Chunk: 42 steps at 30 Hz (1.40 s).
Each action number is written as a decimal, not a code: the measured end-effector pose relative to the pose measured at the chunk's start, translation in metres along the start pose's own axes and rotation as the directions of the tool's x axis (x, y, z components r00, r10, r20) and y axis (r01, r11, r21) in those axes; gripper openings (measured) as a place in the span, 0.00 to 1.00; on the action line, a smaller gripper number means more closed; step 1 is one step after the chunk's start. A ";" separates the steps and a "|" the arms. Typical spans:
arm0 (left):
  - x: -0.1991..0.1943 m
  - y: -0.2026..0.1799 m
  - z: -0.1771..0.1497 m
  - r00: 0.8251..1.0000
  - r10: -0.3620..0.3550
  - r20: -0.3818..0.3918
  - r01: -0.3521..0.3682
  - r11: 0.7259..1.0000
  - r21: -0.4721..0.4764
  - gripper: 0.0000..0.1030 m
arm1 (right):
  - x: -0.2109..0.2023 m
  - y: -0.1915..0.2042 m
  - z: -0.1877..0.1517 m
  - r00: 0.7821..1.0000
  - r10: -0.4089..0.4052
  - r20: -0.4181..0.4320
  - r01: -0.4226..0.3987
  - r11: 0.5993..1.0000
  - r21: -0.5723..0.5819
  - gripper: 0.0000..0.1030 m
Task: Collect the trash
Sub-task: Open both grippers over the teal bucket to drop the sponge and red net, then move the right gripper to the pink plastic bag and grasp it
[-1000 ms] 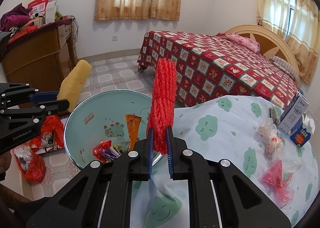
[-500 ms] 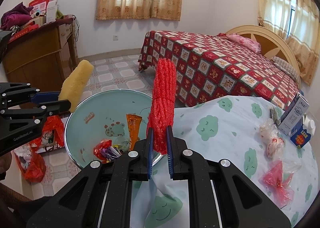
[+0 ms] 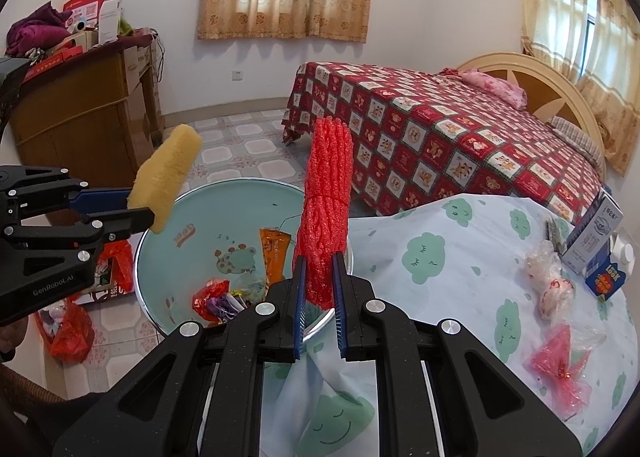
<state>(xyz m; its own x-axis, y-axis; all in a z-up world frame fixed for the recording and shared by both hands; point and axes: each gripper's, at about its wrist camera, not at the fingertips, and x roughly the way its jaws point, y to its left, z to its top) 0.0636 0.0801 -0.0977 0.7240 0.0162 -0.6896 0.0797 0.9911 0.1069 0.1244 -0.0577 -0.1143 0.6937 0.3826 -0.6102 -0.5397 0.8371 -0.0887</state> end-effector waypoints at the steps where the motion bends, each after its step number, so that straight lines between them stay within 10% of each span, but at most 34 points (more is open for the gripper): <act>1: 0.000 -0.001 0.000 1.000 -0.001 0.001 0.001 1.000 0.002 0.26 | 0.000 0.001 0.000 1.000 -0.001 0.003 0.001 1.000 -0.002 0.15; 18: 0.002 0.005 -0.001 1.000 0.018 -0.003 -0.018 1.000 -0.004 0.62 | 0.001 -0.002 -0.005 1.000 -0.010 0.012 0.010 1.000 0.011 0.43; 42: 0.009 0.008 -0.008 0.999 0.032 -0.022 -0.032 0.999 -0.005 0.73 | -0.013 -0.024 -0.018 0.998 -0.061 0.012 0.061 0.997 0.054 0.48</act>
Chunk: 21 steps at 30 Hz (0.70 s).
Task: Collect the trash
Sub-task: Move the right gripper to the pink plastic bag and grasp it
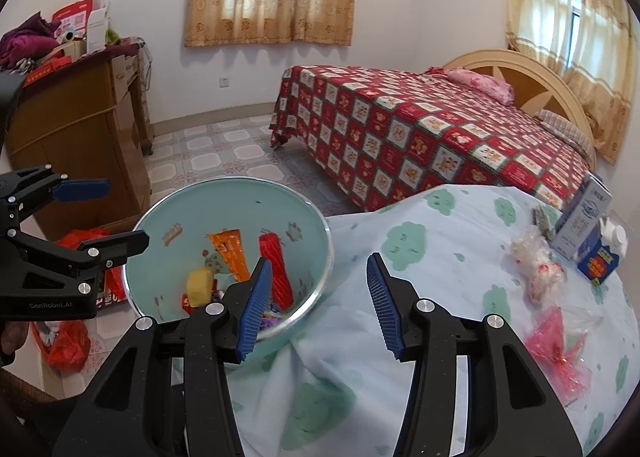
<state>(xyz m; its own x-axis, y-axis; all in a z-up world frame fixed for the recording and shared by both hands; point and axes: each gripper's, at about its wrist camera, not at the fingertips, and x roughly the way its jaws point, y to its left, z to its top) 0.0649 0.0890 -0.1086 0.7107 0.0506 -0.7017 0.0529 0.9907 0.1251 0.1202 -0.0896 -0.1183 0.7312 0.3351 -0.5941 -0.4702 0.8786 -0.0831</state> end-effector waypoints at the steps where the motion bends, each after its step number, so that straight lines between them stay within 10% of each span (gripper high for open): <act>1: 0.002 -0.002 -0.001 1.000 0.000 -0.005 0.000 1.000 0.004 0.74 | -0.005 -0.008 -0.004 1.000 -0.020 0.000 0.020 1.000 0.008 0.48; 13: 0.012 -0.030 -0.015 0.999 -0.013 -0.046 0.016 0.998 0.068 0.74 | -0.067 -0.157 -0.069 0.946 -0.310 -0.091 0.323 0.905 0.275 0.48; 21: 0.013 -0.039 -0.015 0.999 -0.008 -0.051 0.013 0.996 0.091 0.75 | -0.042 -0.205 -0.092 0.949 -0.244 -0.199 0.296 0.907 0.298 0.48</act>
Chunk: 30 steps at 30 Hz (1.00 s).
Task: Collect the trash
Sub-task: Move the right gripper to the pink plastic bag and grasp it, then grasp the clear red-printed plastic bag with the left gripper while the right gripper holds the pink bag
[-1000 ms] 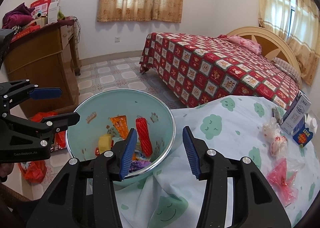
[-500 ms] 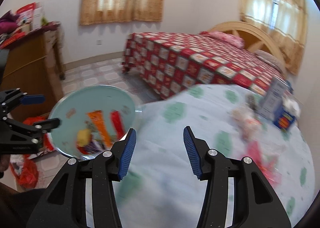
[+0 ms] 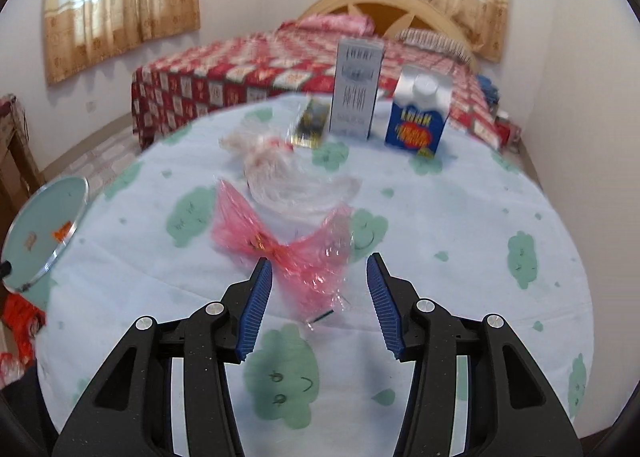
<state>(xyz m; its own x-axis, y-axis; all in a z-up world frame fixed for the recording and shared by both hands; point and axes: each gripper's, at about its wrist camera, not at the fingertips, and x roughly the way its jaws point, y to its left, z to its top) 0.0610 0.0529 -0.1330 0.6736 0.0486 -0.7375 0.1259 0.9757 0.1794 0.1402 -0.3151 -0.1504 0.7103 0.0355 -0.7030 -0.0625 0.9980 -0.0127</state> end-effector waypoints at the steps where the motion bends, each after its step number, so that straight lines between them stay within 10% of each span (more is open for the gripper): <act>1: -0.001 0.000 0.001 1.000 0.001 0.003 -0.001 1.000 -0.002 0.75 | 0.005 -0.002 0.001 1.000 0.025 -0.017 -0.025 1.000 0.007 0.48; 9: 0.000 0.004 0.008 1.000 0.015 0.006 -0.015 1.000 -0.020 0.75 | 0.006 0.000 -0.007 0.994 0.096 -0.059 -0.098 0.995 -0.025 0.15; 16: -0.006 -0.011 0.029 0.999 0.008 0.032 -0.007 1.000 -0.017 0.75 | -0.025 -0.007 -0.018 0.991 0.135 0.022 -0.135 0.991 0.020 0.11; 30: 0.002 -0.168 0.122 0.980 -0.183 0.077 0.175 0.980 0.093 0.75 | -0.036 -0.112 -0.018 0.987 -0.139 0.086 0.113 0.962 0.249 0.12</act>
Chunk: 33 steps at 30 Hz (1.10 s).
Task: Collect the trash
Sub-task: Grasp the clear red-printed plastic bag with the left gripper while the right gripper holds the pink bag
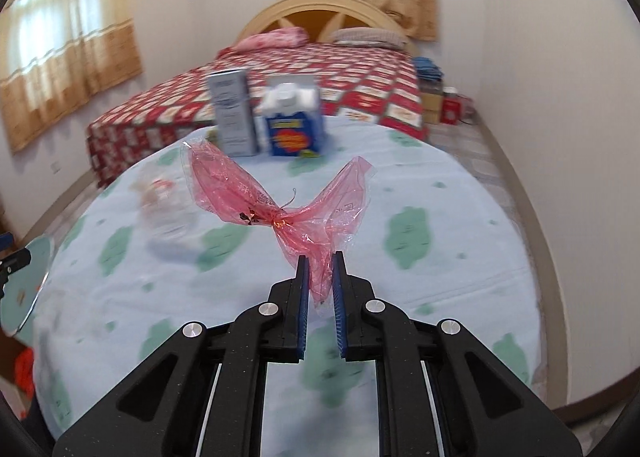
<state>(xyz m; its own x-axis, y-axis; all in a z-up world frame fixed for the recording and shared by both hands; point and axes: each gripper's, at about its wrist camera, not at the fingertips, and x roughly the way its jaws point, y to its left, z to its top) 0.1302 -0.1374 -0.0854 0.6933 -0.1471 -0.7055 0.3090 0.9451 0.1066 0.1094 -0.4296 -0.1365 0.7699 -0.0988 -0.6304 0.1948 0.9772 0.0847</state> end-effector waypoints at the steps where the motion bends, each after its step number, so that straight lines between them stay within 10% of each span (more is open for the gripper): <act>1: 0.004 -0.009 0.005 1.000 -0.008 0.000 0.008 1.000 0.007 0.75 | 0.001 -0.005 0.000 1.000 -0.002 -0.002 0.002 1.000 0.006 0.12; 17: 0.112 -0.094 0.063 0.990 -0.058 -0.125 0.057 0.998 -0.016 0.73 | 0.029 -0.040 0.019 1.000 -0.008 -0.011 0.008 0.999 0.036 0.12; 22: 0.122 -0.091 0.056 0.979 -0.104 -0.176 0.104 0.995 -0.011 0.15 | 0.029 -0.025 0.016 0.999 0.040 -0.021 -0.040 0.999 0.008 0.12; 33: 0.076 -0.044 0.036 0.988 -0.080 -0.132 0.085 0.996 0.035 0.12 | 0.026 0.020 0.011 0.996 0.082 -0.021 -0.082 0.996 -0.030 0.13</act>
<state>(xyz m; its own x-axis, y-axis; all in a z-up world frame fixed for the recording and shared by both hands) 0.1930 -0.2010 -0.1182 0.5742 -0.1822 -0.7982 0.3893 0.9184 0.0704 0.1404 -0.4150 -0.1429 0.7700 -0.0147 -0.6378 0.1125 0.9872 0.1130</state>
